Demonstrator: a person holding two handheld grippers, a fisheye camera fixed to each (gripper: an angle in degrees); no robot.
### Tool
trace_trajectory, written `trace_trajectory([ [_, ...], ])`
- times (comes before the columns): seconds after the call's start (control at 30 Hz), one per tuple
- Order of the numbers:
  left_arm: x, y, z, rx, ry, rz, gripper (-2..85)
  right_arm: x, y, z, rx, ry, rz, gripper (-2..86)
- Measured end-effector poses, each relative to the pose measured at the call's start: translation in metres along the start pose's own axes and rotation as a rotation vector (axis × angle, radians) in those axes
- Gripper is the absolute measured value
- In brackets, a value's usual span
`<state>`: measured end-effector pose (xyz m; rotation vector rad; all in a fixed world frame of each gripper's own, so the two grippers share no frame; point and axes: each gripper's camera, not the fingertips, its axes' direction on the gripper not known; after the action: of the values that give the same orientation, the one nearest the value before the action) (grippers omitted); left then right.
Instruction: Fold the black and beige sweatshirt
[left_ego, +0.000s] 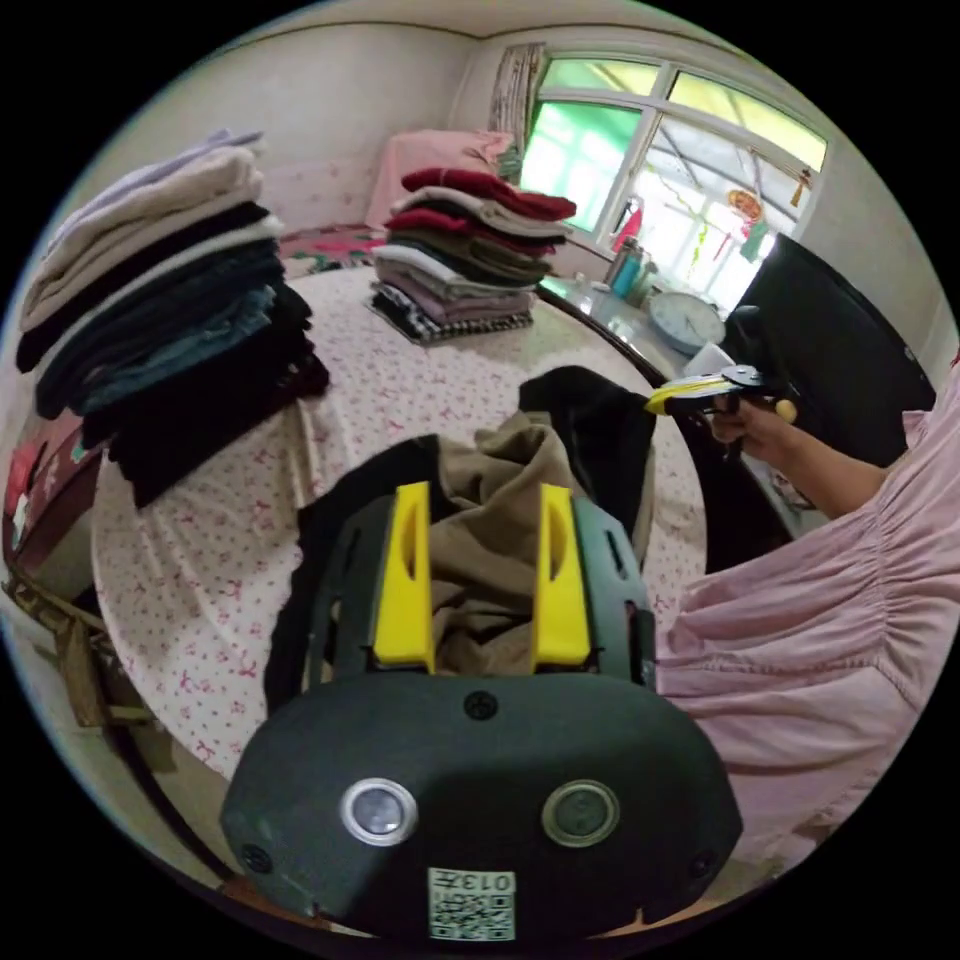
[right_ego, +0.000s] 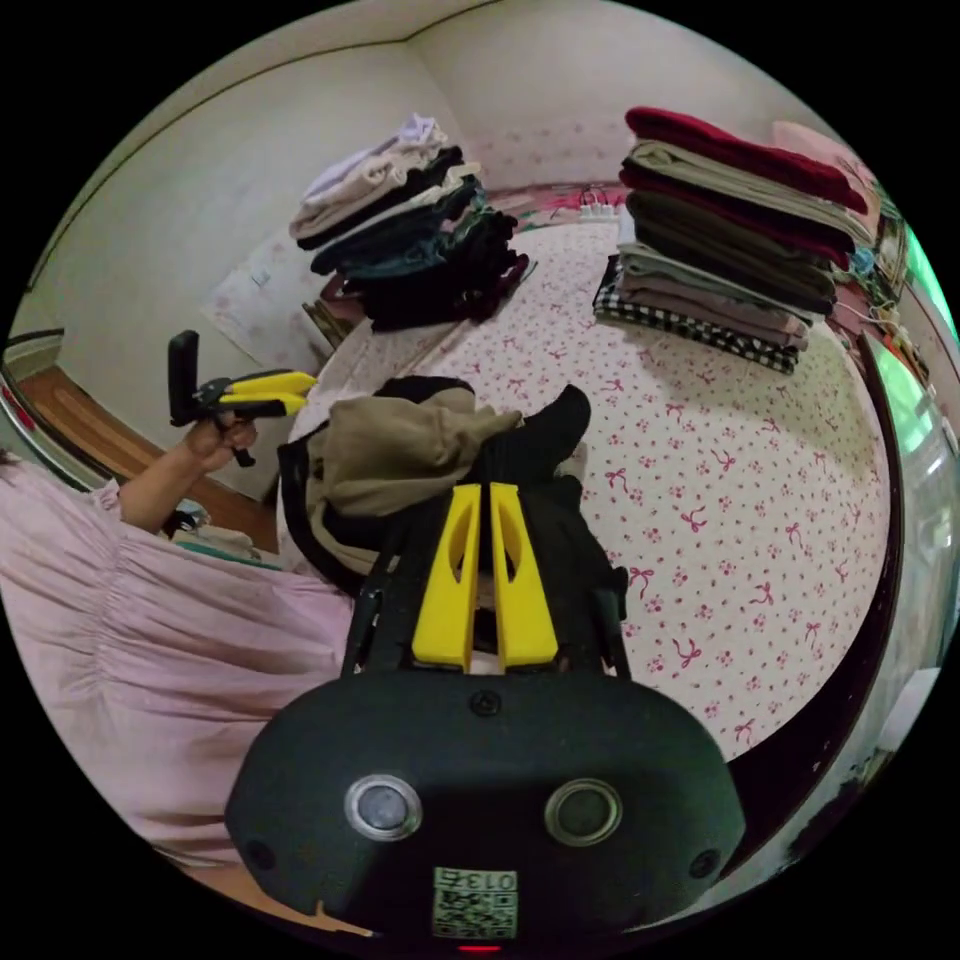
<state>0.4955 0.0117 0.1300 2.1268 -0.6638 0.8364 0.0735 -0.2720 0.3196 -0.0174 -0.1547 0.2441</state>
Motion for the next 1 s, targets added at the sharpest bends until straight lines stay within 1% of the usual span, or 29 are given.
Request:
trace_trajectory([
  [0.07,0.010,-0.004,0.032,-0.118,0.098,0.050,13.9,-0.004,0.013,-0.002,0.011,-0.016,0.030,1.1],
  [0.13,0.023,-0.005,0.065,-0.220,0.122,0.091,11.5,-0.008,0.030,0.004,0.015,-0.030,0.091,0.9],
  [0.2,0.029,-0.006,0.075,-0.228,0.095,0.119,9.4,-0.010,0.039,0.003,0.017,-0.040,0.139,0.8],
  [0.3,0.016,-0.013,0.042,-0.195,0.092,0.074,7.7,-0.019,0.050,-0.014,0.038,-0.014,0.158,0.6],
  [0.4,-0.012,-0.020,-0.036,-0.069,0.037,0.012,7.4,-0.037,0.055,-0.040,0.100,0.019,0.135,0.6],
  [0.47,-0.035,-0.020,-0.117,0.123,-0.020,-0.058,7.4,-0.051,0.054,-0.060,0.192,0.041,0.103,0.7],
  [0.5,-0.039,-0.018,-0.137,0.179,-0.040,-0.073,7.5,-0.062,0.051,-0.072,0.258,0.064,0.065,0.7],
  [0.57,-0.061,-0.001,-0.196,0.377,-0.156,-0.186,7.8,-0.076,0.045,-0.083,0.347,0.130,0.017,0.8],
  [0.6,-0.067,0.005,-0.203,0.406,-0.185,-0.217,8.0,-0.082,0.040,-0.082,0.380,0.202,0.002,1.0],
  [0.63,-0.082,0.015,-0.206,0.409,-0.236,-0.260,8.0,-0.080,0.035,-0.074,0.370,0.257,0.025,1.1],
  [0.67,-0.102,0.025,-0.199,0.339,-0.263,-0.323,7.9,-0.075,0.031,-0.068,0.350,0.260,0.070,1.2],
  [0.7,-0.113,0.032,-0.195,0.299,-0.269,-0.369,7.8,-0.063,0.027,-0.060,0.315,0.218,0.169,1.3],
  [0.73,-0.131,0.051,-0.191,0.261,-0.273,-0.459,7.1,-0.056,0.029,-0.057,0.329,0.162,0.212,1.6],
  [0.8,-0.149,0.089,-0.192,0.284,-0.245,-0.567,6.3,-0.055,0.037,-0.058,0.349,0.157,0.251,2.7],
  [0.87,-0.163,0.138,-0.188,0.247,-0.206,-0.654,7.8,-0.061,0.046,-0.055,0.311,0.204,0.250,5.1],
  [0.9,-0.164,0.147,-0.185,0.220,-0.202,-0.667,8.3,-0.064,0.054,-0.047,0.258,0.218,0.250,7.1],
  [0.93,-0.163,0.164,-0.175,0.157,-0.193,-0.667,9.5,-0.066,0.058,-0.041,0.226,0.212,0.244,7.6],
  [0.97,-0.159,0.175,-0.164,0.074,-0.188,-0.647,11.0,-0.072,0.068,-0.026,0.151,0.184,0.202,8.7],
  [1.0,-0.157,0.180,-0.158,0.036,-0.193,-0.639,11.8,-0.081,0.076,-0.010,0.071,0.164,0.162,10.3],
])
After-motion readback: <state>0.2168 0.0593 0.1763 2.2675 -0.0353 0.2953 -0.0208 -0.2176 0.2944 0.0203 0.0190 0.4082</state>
